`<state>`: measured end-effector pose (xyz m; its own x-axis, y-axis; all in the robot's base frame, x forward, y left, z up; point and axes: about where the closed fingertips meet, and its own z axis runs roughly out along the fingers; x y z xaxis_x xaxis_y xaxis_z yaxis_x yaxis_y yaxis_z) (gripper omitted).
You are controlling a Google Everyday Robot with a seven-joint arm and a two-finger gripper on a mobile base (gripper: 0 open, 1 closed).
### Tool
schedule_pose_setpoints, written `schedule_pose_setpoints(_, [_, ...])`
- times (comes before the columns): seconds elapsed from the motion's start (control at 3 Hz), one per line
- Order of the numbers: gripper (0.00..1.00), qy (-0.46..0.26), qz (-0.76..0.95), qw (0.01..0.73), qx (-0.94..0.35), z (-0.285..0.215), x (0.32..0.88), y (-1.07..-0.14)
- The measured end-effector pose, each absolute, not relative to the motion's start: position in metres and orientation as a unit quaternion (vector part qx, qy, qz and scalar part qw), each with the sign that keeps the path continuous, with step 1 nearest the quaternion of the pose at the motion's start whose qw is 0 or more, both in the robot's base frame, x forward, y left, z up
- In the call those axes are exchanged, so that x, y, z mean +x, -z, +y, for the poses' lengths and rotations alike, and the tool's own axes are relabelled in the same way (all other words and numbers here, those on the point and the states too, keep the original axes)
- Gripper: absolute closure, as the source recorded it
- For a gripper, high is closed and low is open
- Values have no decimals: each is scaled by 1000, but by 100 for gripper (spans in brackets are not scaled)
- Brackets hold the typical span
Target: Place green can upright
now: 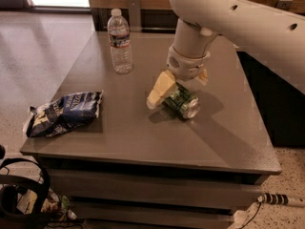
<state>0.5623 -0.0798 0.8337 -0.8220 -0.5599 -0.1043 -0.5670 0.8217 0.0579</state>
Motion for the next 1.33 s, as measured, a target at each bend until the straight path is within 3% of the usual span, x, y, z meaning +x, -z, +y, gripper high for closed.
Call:
schedule_pose_setpoints(0.33, [32, -45, 952, 42, -299, -80, 561, -827])
schedule_pose_setpoints(1.33, [99, -46, 952, 45, -300, -78, 562, -827])
